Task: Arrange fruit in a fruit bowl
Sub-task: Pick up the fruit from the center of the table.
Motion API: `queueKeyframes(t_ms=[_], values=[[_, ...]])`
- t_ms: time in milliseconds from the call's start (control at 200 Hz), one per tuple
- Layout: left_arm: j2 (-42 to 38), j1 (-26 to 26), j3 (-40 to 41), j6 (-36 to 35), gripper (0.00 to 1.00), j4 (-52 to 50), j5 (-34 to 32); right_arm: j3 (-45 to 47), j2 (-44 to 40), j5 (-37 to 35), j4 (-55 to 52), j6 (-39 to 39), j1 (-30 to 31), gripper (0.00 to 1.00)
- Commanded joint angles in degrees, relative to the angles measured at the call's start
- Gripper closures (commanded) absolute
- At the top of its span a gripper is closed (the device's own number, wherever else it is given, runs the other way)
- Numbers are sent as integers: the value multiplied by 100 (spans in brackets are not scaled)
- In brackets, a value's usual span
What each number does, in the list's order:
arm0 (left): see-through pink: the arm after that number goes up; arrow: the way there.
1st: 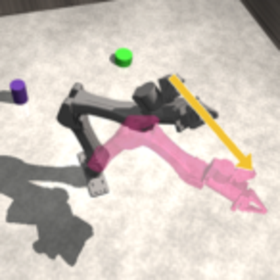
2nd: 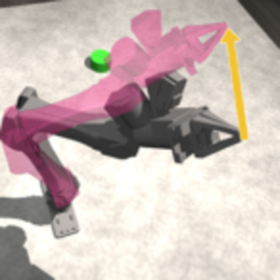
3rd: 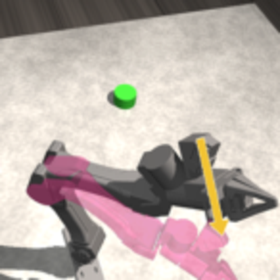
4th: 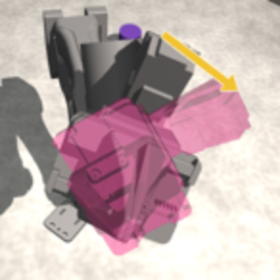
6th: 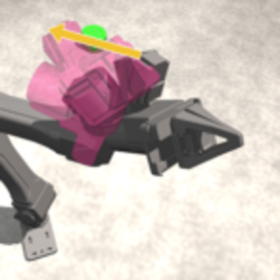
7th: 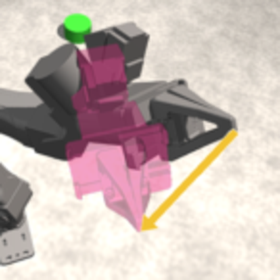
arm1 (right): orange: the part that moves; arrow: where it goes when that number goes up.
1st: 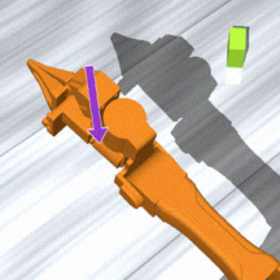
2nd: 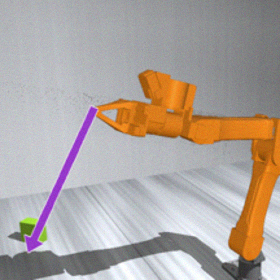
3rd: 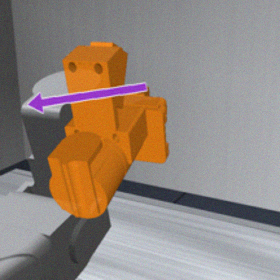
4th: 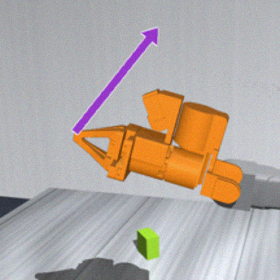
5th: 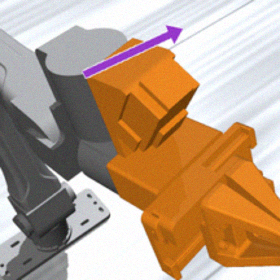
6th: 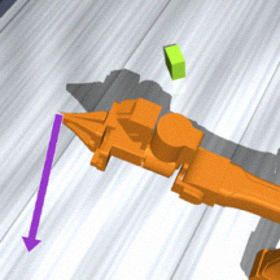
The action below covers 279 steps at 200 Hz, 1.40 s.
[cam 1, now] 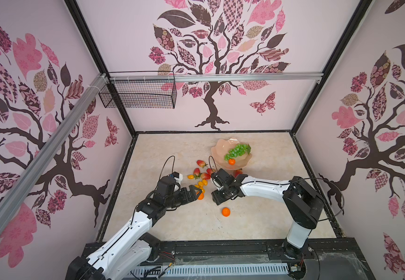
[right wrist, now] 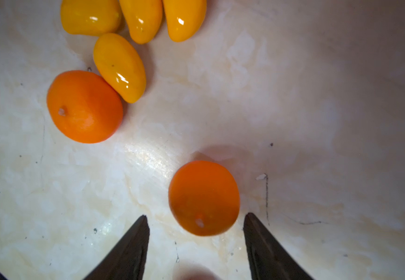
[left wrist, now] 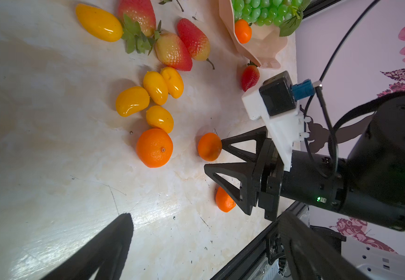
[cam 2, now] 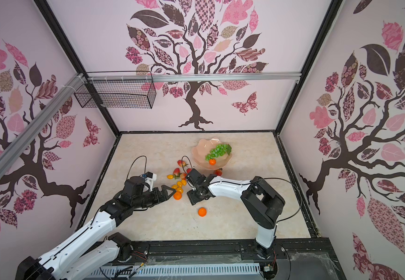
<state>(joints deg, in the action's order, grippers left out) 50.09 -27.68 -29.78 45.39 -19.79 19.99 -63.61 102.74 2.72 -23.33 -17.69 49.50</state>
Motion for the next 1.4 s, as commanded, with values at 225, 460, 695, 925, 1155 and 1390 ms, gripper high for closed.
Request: queueKeyframes(t_ms=[225, 460, 695, 925, 1155, 1390], values=[[0, -4, 79, 3, 2, 161, -39, -405, 425, -359, -195, 8, 25, 39], [54, -9, 78, 6, 2, 252, -30, -473, 536, -350, -189, 39, 25, 43], [111, -4, 41, 6, 2, 317, -26, -520, 598, -332, -197, 51, 25, 49], [119, -8, 33, -8, 2, 315, -38, -505, 555, -342, -189, 51, 27, 53], [260, -6, -147, -140, 2, 435, -100, -444, 160, -462, -216, 1, 20, 54], [857, -9, -818, -585, 2, 476, -13, -505, -498, -473, -373, -11, -339, 54]])
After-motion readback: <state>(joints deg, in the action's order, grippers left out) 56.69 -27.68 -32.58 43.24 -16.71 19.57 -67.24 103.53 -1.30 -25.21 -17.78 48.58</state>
